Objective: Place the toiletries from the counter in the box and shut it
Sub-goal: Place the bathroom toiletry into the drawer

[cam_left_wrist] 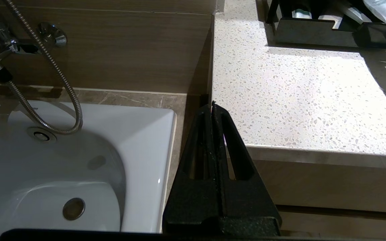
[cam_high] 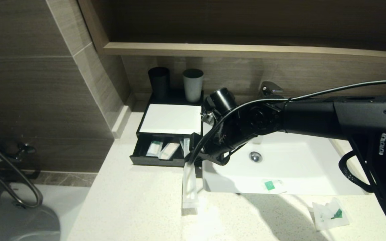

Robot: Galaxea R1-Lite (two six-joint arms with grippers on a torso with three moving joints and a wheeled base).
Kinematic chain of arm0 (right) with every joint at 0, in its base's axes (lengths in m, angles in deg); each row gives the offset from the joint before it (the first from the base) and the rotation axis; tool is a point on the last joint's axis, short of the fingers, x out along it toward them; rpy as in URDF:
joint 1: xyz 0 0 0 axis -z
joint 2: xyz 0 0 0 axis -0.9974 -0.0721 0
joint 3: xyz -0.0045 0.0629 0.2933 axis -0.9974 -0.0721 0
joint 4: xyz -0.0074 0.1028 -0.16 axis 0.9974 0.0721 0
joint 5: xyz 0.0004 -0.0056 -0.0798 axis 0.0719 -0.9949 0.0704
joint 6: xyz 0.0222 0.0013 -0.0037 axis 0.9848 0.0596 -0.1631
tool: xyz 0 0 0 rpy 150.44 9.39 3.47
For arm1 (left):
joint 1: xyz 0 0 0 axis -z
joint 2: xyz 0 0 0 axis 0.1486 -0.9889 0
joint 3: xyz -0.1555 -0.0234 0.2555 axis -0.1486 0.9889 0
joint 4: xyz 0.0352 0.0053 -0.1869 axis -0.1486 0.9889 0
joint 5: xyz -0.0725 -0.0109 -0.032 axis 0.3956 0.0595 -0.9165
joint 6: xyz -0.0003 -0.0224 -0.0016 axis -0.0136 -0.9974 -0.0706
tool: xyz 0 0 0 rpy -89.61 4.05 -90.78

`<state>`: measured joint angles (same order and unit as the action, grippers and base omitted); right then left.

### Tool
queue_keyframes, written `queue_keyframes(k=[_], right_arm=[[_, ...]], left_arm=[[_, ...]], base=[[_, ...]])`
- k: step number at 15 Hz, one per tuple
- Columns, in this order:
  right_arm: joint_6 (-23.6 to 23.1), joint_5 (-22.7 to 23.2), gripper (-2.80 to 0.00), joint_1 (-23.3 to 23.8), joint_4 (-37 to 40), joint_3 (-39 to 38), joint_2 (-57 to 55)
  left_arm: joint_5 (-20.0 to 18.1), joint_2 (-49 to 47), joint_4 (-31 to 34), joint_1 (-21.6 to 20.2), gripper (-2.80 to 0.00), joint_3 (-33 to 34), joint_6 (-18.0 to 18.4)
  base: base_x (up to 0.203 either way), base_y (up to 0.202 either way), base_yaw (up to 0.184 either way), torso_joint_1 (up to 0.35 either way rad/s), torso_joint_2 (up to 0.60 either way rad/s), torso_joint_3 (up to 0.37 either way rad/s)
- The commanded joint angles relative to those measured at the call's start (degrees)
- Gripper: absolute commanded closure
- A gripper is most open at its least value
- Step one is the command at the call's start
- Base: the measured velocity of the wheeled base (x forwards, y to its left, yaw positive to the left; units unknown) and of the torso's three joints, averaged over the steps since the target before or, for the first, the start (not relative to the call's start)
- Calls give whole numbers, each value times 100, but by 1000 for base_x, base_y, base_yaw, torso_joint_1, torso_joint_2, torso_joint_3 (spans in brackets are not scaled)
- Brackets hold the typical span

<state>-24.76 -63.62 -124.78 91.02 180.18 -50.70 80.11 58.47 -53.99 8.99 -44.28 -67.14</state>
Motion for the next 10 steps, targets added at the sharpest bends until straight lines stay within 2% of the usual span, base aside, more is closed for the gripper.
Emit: queue_keyframes(k=[1,10], right_arm=[[22,3,-280,-2,21,1,2],[22,8,-280,6,161,-8,267]], left_arm=[[8,1,-2,0,0,1,0],[8,1,-2,0,0,1,0]], base=[[0,0,0,0,0,0],[0,0,0,0,0,0]])
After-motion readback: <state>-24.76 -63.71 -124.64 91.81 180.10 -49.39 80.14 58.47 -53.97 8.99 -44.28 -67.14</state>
